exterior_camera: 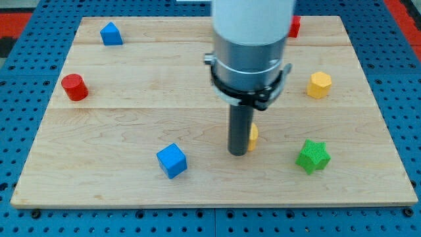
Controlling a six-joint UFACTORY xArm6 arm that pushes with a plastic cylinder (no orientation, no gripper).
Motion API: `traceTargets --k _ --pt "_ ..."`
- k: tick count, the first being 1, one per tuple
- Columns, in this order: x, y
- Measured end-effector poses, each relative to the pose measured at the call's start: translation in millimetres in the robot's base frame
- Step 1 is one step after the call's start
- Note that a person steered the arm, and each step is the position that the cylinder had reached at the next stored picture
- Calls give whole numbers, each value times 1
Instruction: Move the yellow heart to the top of the blue cube
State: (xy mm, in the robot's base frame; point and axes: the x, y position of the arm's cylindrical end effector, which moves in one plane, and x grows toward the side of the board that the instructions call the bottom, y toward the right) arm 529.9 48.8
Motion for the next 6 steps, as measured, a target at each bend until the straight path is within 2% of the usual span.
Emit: traceTargets --k 2,3,4,5,6 --pt "25 -21" --pt "31 -10" --pt "28 34" --pt "-7 42" --pt "-42 26"
